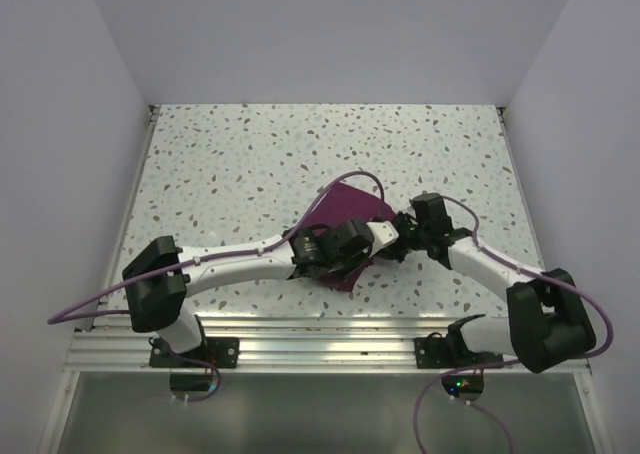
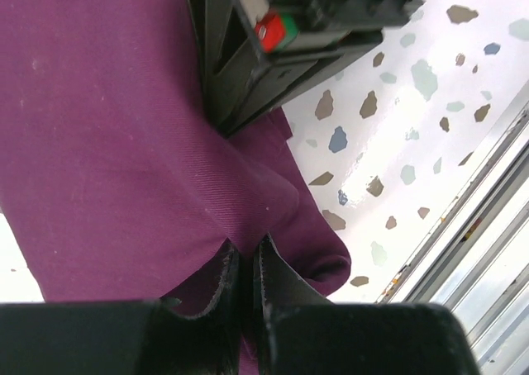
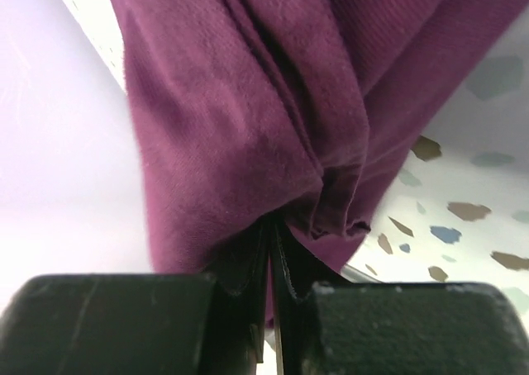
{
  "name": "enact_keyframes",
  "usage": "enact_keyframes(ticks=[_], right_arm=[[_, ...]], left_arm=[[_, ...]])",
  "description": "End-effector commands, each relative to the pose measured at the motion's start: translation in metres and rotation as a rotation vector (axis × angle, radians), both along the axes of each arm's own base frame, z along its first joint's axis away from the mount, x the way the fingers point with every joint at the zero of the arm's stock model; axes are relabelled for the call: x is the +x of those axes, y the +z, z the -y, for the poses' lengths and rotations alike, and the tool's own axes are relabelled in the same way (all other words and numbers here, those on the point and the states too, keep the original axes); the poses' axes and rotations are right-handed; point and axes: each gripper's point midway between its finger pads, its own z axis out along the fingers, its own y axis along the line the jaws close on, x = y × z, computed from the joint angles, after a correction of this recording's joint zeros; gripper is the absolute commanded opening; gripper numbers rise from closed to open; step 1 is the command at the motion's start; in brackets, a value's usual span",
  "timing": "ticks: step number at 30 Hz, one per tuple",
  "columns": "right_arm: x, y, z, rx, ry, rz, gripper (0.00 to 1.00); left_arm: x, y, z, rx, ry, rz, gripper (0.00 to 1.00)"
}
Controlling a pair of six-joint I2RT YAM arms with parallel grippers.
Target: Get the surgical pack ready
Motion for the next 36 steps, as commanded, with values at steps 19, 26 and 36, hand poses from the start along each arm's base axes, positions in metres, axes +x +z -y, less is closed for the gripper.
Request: enact_keyframes(ticks=[19, 26, 36], right_arm=[[0.030, -0.019, -0.024, -0.061, 0.043, 0.103, 0.05], [-0.007, -0.004, 0.026, -0.118, 0.011, 0.059, 0.06], [-0.034, 0.010, 0.032, -0.093, 0.028, 0.066, 0.05]], left_arm=[[0.012, 0.054, 0.044, -0.153, -0.052, 0.048, 0.00], [0.017, 0.047, 0.040, -0.143, -0.035, 0.036, 0.00], [0.021, 0.043, 0.040, -0.131, -0.032, 0.028, 0.00]])
